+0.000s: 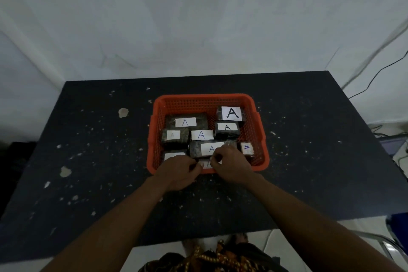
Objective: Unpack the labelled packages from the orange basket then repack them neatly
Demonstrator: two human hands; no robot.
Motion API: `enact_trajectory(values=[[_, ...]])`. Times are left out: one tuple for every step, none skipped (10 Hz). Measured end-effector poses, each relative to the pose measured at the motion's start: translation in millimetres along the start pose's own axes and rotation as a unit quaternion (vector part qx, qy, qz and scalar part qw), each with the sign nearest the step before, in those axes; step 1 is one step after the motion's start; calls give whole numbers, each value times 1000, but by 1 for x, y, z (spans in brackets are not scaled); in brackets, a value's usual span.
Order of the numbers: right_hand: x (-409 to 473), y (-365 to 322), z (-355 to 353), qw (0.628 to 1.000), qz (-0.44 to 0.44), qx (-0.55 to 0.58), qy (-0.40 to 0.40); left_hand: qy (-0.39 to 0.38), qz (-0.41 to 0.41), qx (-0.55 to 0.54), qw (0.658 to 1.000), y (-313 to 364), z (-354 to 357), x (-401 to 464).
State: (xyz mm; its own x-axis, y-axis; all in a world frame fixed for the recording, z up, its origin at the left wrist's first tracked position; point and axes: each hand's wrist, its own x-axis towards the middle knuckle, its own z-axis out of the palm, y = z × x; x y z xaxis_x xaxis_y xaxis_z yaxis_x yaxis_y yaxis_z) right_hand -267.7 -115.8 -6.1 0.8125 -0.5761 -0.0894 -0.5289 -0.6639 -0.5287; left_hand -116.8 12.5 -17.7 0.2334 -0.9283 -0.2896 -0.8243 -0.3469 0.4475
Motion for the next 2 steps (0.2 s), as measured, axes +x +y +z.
enact_trajectory(values=[[2,-1,0,1000,4,-2,-14,8,1,7,1000,0,1,0],[6,0,0,999,22,17,-32,4,-8,-18,1000,-1,1,2]])
